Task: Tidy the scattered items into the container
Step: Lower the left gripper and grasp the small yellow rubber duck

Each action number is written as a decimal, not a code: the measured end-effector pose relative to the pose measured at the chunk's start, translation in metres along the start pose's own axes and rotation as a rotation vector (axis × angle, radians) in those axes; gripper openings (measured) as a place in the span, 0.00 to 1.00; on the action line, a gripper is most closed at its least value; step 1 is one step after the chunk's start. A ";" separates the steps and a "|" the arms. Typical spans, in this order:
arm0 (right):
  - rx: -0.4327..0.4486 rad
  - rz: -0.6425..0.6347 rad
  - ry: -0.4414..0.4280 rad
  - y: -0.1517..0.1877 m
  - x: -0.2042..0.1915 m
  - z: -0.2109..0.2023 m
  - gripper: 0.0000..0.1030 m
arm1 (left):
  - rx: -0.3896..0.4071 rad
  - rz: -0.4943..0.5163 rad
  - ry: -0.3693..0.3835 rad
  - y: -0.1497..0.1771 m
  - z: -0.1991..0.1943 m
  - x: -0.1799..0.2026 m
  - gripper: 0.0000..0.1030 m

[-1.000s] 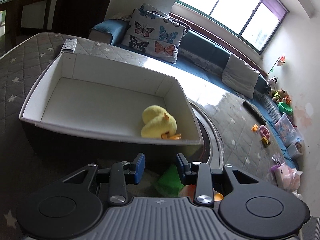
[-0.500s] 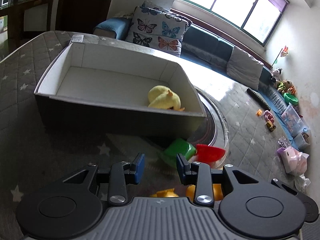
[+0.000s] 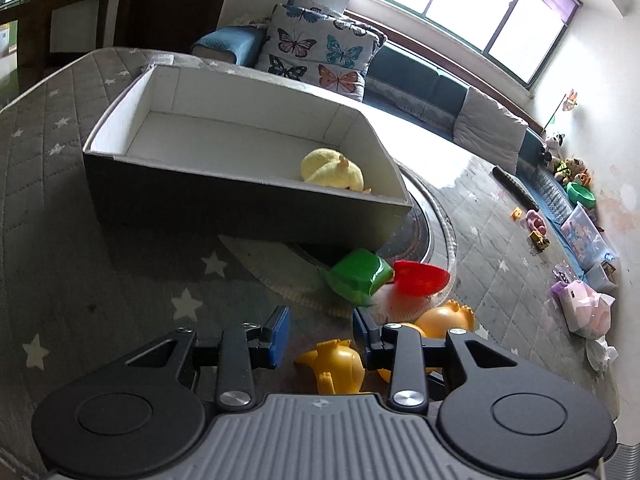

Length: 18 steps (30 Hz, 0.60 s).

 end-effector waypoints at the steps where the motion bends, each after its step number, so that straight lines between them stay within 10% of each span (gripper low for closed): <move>1: -0.004 0.001 -0.002 0.001 -0.001 0.001 0.66 | -0.006 -0.002 0.001 0.001 0.001 0.000 0.36; 18: -0.080 0.022 -0.006 0.020 0.000 0.016 0.58 | -0.074 -0.043 0.024 0.013 0.014 -0.002 0.38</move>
Point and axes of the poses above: each gripper's, at about its wrist camera, not at the fingertips, and z roughly the way its jaws point, x to its right, y to its underside, the point moved 5 cm from there along z, roughly the way its jaws point, and after that the axes turned 14 degrees about x, right-handed, at the moved point
